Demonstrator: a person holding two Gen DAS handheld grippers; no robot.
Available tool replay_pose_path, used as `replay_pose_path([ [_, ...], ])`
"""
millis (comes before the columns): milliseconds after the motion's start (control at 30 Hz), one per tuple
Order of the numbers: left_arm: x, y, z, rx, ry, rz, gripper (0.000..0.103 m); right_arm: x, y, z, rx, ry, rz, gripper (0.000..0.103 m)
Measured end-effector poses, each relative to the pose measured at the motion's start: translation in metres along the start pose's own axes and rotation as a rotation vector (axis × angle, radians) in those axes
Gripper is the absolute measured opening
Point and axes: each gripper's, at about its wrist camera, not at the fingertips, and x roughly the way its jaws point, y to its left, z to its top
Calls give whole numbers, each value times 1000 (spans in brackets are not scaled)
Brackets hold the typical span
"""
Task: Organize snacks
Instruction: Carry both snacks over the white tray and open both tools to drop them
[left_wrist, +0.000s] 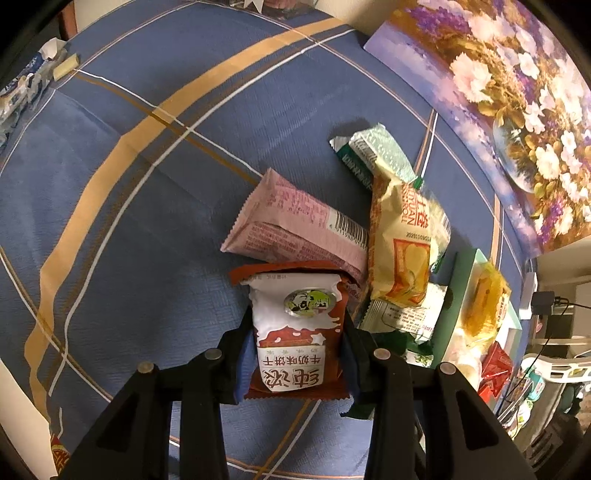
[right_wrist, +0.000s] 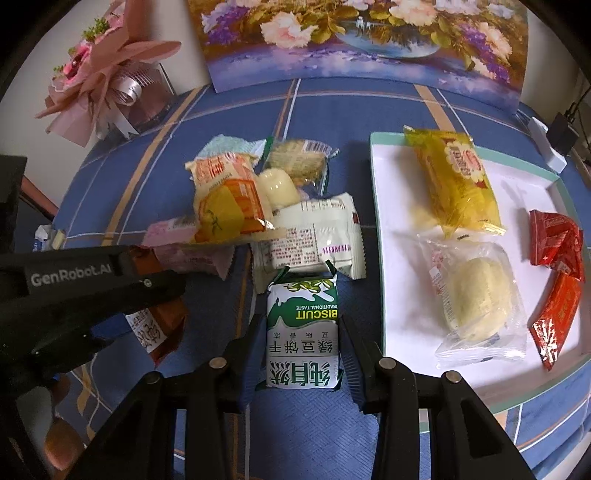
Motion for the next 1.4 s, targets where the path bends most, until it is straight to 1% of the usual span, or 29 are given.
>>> replay_pose_path([
  [167,-15,3,0,-4,-27,-10,41,-10,-3,7,5,-22,12,42],
  [400,-33,6,-4,-7,-56,-26,41,-23,-7,7,6,-48,13,42],
  [667,-36,-16,-11,0,-72,-35,41,-28,-25,7,32,-54,9,42],
  [833,-37,-32,-17,27,-77,-39,41,-38,-42,12,74,-75,15,42],
  [1067,-28,-67,-35,113,-64,-26,41,-57,-85,22,166,-113,10,42],
  [1200,-16,-92,-50,181,-40,-7,41,-68,-121,23,244,-133,-12,42],
  [1267,-9,-104,-58,220,-26,2,41,-70,-139,22,279,-136,-29,42],
  [1400,3,-126,-75,299,-12,24,41,-72,-174,17,357,-131,-37,42],
])
